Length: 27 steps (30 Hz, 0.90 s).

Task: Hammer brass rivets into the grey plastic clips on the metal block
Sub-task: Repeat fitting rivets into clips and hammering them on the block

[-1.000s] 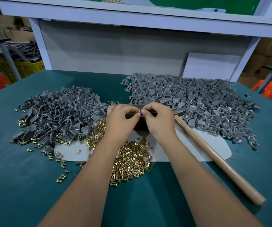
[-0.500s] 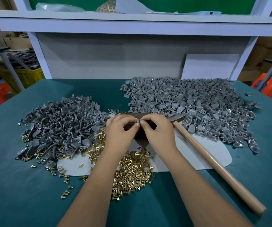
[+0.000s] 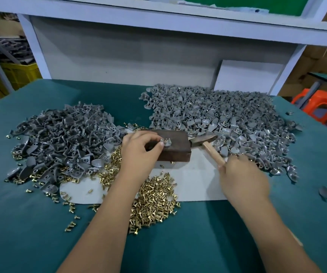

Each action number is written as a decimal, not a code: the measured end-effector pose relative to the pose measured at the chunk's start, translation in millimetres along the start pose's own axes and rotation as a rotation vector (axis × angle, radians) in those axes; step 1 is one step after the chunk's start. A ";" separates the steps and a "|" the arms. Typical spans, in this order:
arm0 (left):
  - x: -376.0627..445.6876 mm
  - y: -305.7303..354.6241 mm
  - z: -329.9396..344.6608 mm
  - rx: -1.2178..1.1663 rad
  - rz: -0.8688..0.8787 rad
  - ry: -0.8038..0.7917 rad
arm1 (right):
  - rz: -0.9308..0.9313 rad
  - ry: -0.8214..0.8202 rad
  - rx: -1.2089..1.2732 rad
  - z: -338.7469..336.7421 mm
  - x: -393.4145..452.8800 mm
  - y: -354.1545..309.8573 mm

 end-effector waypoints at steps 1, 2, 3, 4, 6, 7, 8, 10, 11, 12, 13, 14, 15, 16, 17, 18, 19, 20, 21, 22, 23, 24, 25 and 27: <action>0.0 0.2 -0.2 0.005 0.000 0.002 | -0.008 0.017 0.035 -1.9 0.5 -3.2; -0.1 0.8 -0.3 0.009 0.000 0.004 | -0.009 0.026 0.073 -4.3 1.1 -5.3; -0.4 1.8 -0.5 0.013 0.002 0.006 | -0.006 0.031 0.110 -6.8 1.9 -6.6; -0.6 3.0 -0.7 0.018 0.007 0.008 | -0.001 0.041 0.138 -10.6 3.1 -7.5; -0.8 6.6 -1.0 0.041 0.024 0.012 | 0.011 0.083 0.175 -23.5 4.4 -8.9; -0.9 8.0 -1.3 0.054 0.032 0.014 | 0.015 0.110 0.198 -32.0 3.8 -10.1; -1.0 9.2 -1.8 0.064 0.038 0.017 | 0.016 0.141 0.235 -41.5 2.5 -11.5; -1.3 10.0 -3.0 0.062 0.043 0.027 | 0.000 0.186 0.320 -59.6 -2.0 -16.7; -1.2 9.9 -3.7 0.052 0.040 0.034 | -0.024 0.190 0.354 -66.7 -5.3 -21.0; -1.1 9.6 -4.3 0.042 0.033 0.040 | -0.061 0.177 0.380 -71.8 -8.9 -26.6; -1.1 9.5 -4.9 0.038 0.027 0.043 | -0.100 0.150 0.398 -74.9 -12.1 -32.6; -1.0 9.7 -5.3 0.041 0.023 0.044 | -0.137 0.118 0.398 -76.8 -14.1 -39.0; -1.1 10.1 -5.7 0.047 0.021 0.046 | -0.172 0.085 0.381 -78.0 -15.5 -45.6; -1.0 10.5 -6.0 0.051 0.019 0.050 | -0.203 0.062 0.358 -79.3 -15.9 -51.3; -1.1 10.5 -6.0 0.050 0.015 0.054 | -0.224 0.052 0.341 -82.1 -16.2 -56.1; -1.5 9.8 -5.9 0.047 0.008 0.059 | -0.240 0.065 0.332 -87.0 -16.5 -60.1; -2.0 8.5 -5.5 0.045 -0.004 0.065 | -0.250 0.102 0.327 -93.8 -17.7 -62.3; -3.1 6.9 -5.3 0.046 -0.021 0.072 | -0.261 0.149 0.319 -100.4 -19.8 -63.3; -4.1 5.4 -5.1 0.045 -0.038 0.079 | -0.269 0.182 0.305 -104.8 -22.8 -63.5; -5.0 4.6 -5.0 0.042 -0.051 0.086 | -0.275 0.188 0.286 -105.4 -25.1 -63.2; -5.8 4.4 -4.9 0.044 -0.059 0.090 | -0.280 0.161 0.250 -102.3 -26.5 -63.4; -6.3 4.6 -5.1 0.061 -0.065 0.091 | -0.294 0.123 0.197 -95.9 -26.9 -64.4; -6.8 4.5 -5.3 0.084 -0.073 0.089 | -0.300 0.087 0.145 -90.2 -26.9 -64.6; -7.5 2.1 -4.6 0.107 -0.103 0.082 | -0.286 0.129 0.137 -94.1 -25.8 -62.4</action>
Point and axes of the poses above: each hand's wrist, its own x-axis towards the middle knuckle, its own z-axis out of the palm, y = z × x, the point moved 10 cm from there along x, towards the middle knuckle, and after that the axes turned 12 degrees about z, right-handed, at the moved point
